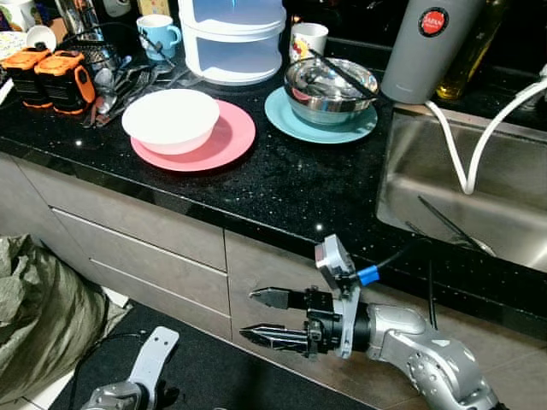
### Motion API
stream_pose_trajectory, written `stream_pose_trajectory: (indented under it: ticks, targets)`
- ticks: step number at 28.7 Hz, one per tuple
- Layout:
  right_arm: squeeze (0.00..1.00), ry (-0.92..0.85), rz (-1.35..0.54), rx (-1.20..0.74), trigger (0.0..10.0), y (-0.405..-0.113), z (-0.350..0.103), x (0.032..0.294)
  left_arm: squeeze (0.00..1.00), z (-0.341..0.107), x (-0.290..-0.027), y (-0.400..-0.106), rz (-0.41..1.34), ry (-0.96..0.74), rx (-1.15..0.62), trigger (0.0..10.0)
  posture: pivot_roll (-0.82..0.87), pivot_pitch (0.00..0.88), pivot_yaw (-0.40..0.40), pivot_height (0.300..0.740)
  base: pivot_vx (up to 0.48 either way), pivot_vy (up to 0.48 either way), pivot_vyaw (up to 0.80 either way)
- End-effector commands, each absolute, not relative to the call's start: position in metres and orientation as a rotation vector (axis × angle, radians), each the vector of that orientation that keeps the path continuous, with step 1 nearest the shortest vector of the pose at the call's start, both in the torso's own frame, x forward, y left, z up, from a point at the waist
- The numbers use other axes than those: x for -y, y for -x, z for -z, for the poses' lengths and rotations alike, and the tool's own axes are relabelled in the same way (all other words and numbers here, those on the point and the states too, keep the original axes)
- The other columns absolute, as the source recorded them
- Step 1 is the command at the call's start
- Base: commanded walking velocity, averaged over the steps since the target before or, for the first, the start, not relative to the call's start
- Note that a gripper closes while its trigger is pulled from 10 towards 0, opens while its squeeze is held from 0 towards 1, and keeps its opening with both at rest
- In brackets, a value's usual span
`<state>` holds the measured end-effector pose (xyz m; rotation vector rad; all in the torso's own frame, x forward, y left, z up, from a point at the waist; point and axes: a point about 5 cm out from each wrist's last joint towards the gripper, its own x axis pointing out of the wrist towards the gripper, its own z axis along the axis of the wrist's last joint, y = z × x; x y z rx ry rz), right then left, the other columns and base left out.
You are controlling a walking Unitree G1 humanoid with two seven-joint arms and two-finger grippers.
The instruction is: Kitchen organization
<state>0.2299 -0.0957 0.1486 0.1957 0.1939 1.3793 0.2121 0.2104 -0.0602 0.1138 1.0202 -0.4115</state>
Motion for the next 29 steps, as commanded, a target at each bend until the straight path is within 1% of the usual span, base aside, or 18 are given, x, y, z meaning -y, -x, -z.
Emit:
stream_pose_trajectory:
  ticks: [1,13,20,29]
  targets:
    - [0.0,-0.198,-1.38,-0.226,10.0,-0.2287,-0.1448,0.0965,0.0,0.0636,-0.2094,-0.2066,0.429,-0.119,-1.054,10.0,-0.03,0.164,-0.001,0.74,0.0,0.0,0.0]
    - [0.0,-0.202,-1.398,-0.23,10.0,-0.2314,-0.1467,0.0909,0.0,0.0633,-0.2089,-0.2074,0.425,-0.114,-1.05,10.0,-0.03,0.164,-0.011,0.74,0.0,0.0,0.0]
    - [0.0,-0.207,-1.382,-0.239,10.0,-0.2325,-0.1461,0.0957,0.0,0.063,-0.2087,-0.2078,0.429,-0.116,-1.048,10.0,-0.03,0.167,-0.009,0.74,0.0,0.0,0.0]
    - [0.0,-0.215,-1.386,-0.232,10.0,-0.2323,-0.1467,0.0944,0.0,0.063,-0.2094,-0.2073,0.432,-0.118,-1.05,10.0,-0.03,0.166,-0.003,0.74,0.0,0.0,0.0]
